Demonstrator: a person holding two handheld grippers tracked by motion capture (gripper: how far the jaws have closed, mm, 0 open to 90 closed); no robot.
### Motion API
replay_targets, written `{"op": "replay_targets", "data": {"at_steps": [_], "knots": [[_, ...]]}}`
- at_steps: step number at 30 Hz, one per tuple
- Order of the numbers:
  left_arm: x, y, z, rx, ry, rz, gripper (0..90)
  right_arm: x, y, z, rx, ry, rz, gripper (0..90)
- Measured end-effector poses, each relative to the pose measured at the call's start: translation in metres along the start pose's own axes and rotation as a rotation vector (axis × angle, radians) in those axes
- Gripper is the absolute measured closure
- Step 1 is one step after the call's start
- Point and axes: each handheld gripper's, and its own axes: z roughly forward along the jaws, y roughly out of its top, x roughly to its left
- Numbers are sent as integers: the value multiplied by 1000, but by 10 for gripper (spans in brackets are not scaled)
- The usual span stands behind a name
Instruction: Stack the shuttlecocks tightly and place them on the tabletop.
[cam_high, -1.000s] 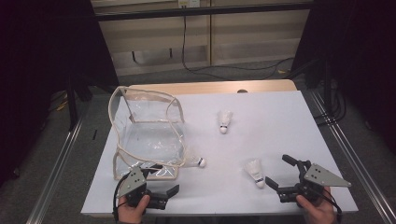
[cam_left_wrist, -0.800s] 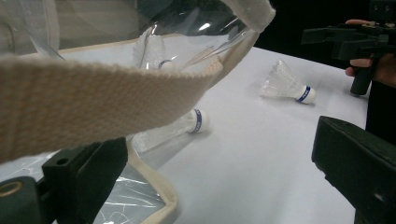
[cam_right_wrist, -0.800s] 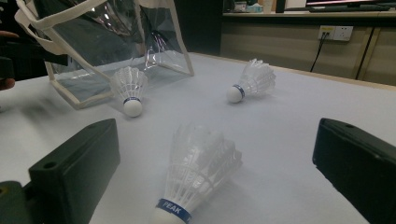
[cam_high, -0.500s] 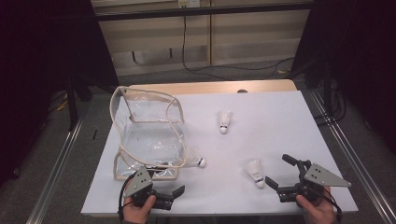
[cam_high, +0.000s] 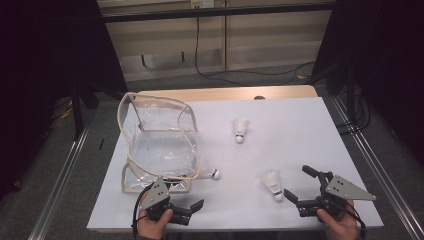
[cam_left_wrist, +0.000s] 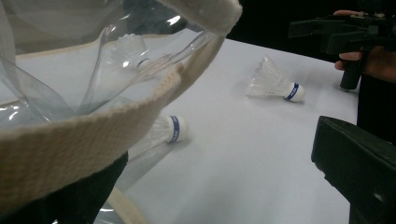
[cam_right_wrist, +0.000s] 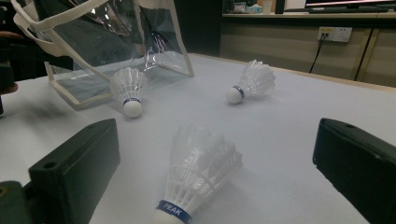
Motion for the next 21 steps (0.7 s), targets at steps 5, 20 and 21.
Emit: {"op": "replay_targets", "data": {"at_steps": [5, 20, 21], "knots": [[-2, 1, 5, -2, -5, -2, 39, 0, 0, -1, 0, -3, -3, 1], [-6, 3, 15, 9, -26, 6, 27, -2, 0, -4, -5, -13, -3, 1], [-6, 3, 15, 10, -24, 8, 25, -2, 0, -4, -5, -14, -4, 0]]}}
